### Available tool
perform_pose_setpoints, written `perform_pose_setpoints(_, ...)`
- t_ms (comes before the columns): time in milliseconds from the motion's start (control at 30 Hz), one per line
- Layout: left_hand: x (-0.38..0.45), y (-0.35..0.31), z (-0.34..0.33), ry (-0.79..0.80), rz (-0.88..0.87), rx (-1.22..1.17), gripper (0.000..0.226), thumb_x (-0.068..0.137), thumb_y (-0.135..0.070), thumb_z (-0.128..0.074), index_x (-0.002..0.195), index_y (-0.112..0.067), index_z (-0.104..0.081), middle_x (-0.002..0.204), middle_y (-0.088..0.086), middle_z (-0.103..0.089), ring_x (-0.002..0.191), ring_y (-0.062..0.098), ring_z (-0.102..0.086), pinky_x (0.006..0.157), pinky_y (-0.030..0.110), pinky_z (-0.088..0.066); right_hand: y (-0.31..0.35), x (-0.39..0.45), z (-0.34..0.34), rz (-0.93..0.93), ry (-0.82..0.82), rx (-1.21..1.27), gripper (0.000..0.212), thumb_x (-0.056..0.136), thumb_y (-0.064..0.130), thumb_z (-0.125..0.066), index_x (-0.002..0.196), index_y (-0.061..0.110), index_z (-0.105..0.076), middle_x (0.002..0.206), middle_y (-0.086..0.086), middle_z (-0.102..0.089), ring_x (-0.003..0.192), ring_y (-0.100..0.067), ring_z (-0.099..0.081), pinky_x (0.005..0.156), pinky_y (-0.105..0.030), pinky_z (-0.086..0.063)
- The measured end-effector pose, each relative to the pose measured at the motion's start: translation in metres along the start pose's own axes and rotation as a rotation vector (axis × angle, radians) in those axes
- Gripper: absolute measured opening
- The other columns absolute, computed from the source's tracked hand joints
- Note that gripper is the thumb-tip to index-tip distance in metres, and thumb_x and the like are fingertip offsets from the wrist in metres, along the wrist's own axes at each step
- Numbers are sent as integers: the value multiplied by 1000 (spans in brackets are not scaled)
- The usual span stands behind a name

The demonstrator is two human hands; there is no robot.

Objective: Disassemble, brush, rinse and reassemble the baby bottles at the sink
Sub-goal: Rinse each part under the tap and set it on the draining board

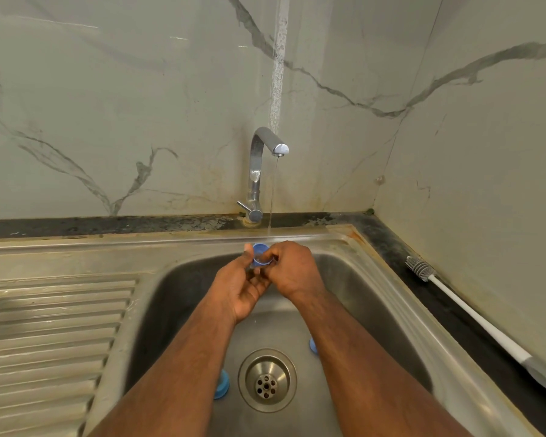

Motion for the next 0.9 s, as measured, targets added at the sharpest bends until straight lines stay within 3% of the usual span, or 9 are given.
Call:
perform_pose_setpoints(100,-1,4,2,-25,6,-11,33,102,-28,-59,118,-1,-67,104,21,-76,100,30,-74,84,41,-60,0,1,-13,-66,70,-40,25,94,28,-64,116,18,-72,100,-5,-72,91,-20,-66,90,-36,-55)
perform_pose_setpoints(200,-3,4,0,11,48,-49,35,104,-29,-55,122,-1,-66,109,23,-75,103,30,-74,89,42,-59,2,1,-18,-10,66,48,26,92,16,-63,117,17,-71,106,-4,-64,92,-18,-62,85,-32,-53)
perform_pose_setpoints(333,-3,4,-1,-5,37,-41,35,105,-27,-54,121,1,-66,111,24,-74,109,33,-72,99,45,-56,-6,3,-9,16,49,40,15,87,22,-70,99,17,-78,85,2,-64,71,-5,-56,65,-17,-41)
perform_pose_setpoints(500,-3,0,-2,-7,29,-84,32,106,-21,-51,121,3,-66,110,23,-74,99,29,-74,88,41,-59,-4,8,-14,-20,-13,-7,20,87,30,-69,104,21,-76,95,-1,-70,80,-12,-61,73,-25,-48)
perform_pose_setpoints(567,-1,-2,-1,1,31,-101,31,108,-18,-46,121,4,-64,107,23,-75,91,27,-77,85,39,-59,-6,5,-12,-34,-10,214,19,86,21,-74,105,22,-73,99,3,-70,84,-10,-63,77,-25,-53)
perform_pose_setpoints(633,0,-2,-1,12,16,-52,31,109,-17,-44,123,3,-64,104,22,-76,85,25,-77,86,38,-59,-10,0,-8,-61,-18,414,35,82,15,-79,111,23,-62,101,9,-68,87,-5,-63,76,-21,-52)
perform_pose_setpoints(700,1,-3,-1,12,-5,26,28,107,-18,-49,122,-1,-66,100,18,-77,82,22,-77,84,38,-60,-12,0,-6,-79,-10,460,48,82,17,-80,122,27,-56,102,12,-66,91,-5,-62,79,-21,-50)
perform_pose_setpoints(767,2,-7,1,-12,-40,81,26,103,-22,-58,120,-6,-69,101,15,-77,87,22,-76,82,39,-61,-11,1,-6,-59,-45,431,38,82,24,-79,116,29,-64,100,14,-69,92,-3,-64,85,-26,-54)
perform_pose_setpoints(900,8,-10,16,-149,-104,123,27,101,-35,-62,116,-15,-73,114,13,-73,106,29,-72,95,47,-59,-15,5,-11,-120,-86,379,33,82,28,-79,113,25,-68,103,8,-71,91,-8,-64,82,-21,-51)
Point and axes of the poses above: each hand's wrist, its own x-axis towards the middle knuckle, its own z-axis out of the back of the hand, y = z × x, the point moved 5 cm from there along x, towards the middle knuckle
